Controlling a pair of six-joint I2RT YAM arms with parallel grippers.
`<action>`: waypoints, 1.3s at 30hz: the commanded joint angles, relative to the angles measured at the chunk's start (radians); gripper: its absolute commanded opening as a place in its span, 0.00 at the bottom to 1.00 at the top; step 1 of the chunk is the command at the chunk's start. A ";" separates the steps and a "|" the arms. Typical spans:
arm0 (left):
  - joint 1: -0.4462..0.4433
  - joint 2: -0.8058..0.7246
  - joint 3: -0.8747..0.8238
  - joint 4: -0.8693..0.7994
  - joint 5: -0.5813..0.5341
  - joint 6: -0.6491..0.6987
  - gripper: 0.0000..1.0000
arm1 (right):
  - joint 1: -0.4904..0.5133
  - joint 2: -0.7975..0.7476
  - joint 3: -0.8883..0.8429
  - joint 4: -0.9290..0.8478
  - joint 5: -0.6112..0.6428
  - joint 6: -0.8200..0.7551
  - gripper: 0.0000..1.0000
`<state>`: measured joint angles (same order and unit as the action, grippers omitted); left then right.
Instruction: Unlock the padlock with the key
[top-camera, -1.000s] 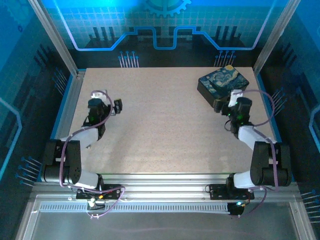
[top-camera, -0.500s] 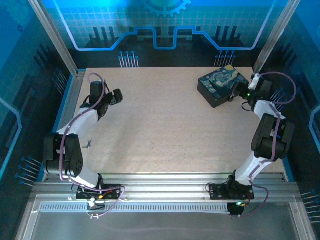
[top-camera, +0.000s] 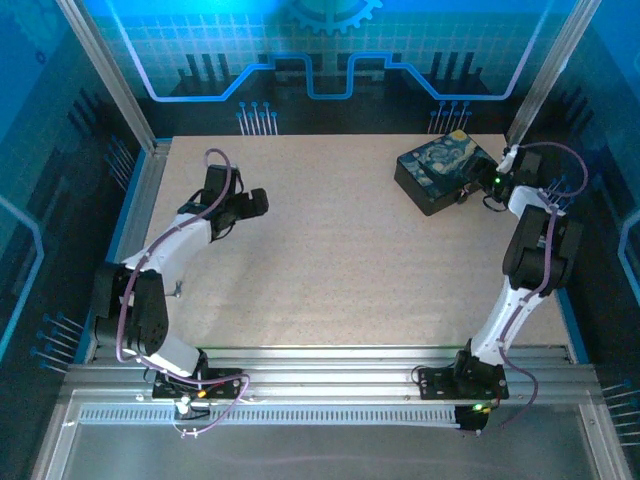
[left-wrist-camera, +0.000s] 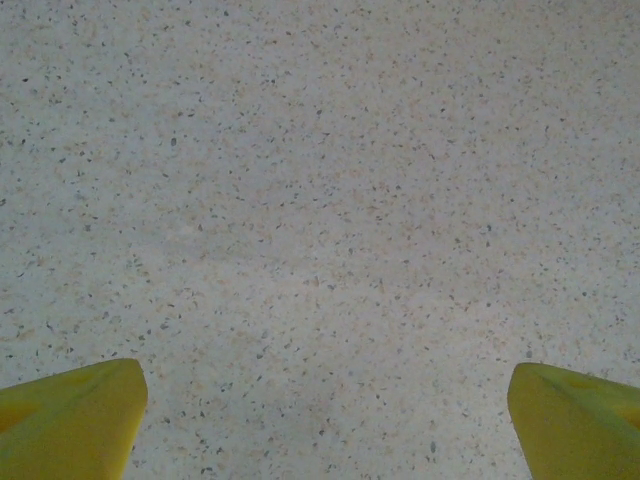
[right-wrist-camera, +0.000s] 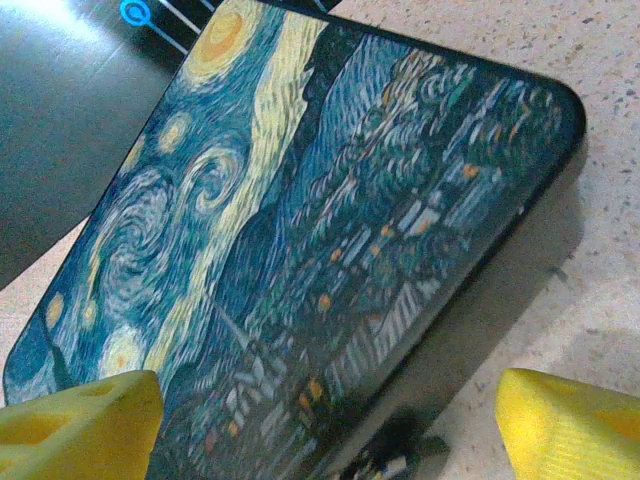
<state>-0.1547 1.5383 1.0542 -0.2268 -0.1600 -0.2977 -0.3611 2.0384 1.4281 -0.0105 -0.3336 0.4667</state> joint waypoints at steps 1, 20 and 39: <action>-0.002 0.004 0.033 -0.035 0.013 0.006 0.94 | 0.006 0.060 0.077 -0.060 -0.021 0.032 0.86; -0.005 -0.007 0.072 -0.098 0.005 0.009 0.94 | 0.167 0.149 0.184 -0.204 -0.007 -0.059 0.63; 0.017 0.019 0.132 -0.364 -0.091 -0.226 0.94 | 0.494 0.129 0.155 -0.205 -0.025 0.001 0.62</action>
<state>-0.1513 1.5627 1.1526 -0.5014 -0.2077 -0.4412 0.0830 2.1586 1.5913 -0.1349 -0.3305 0.4606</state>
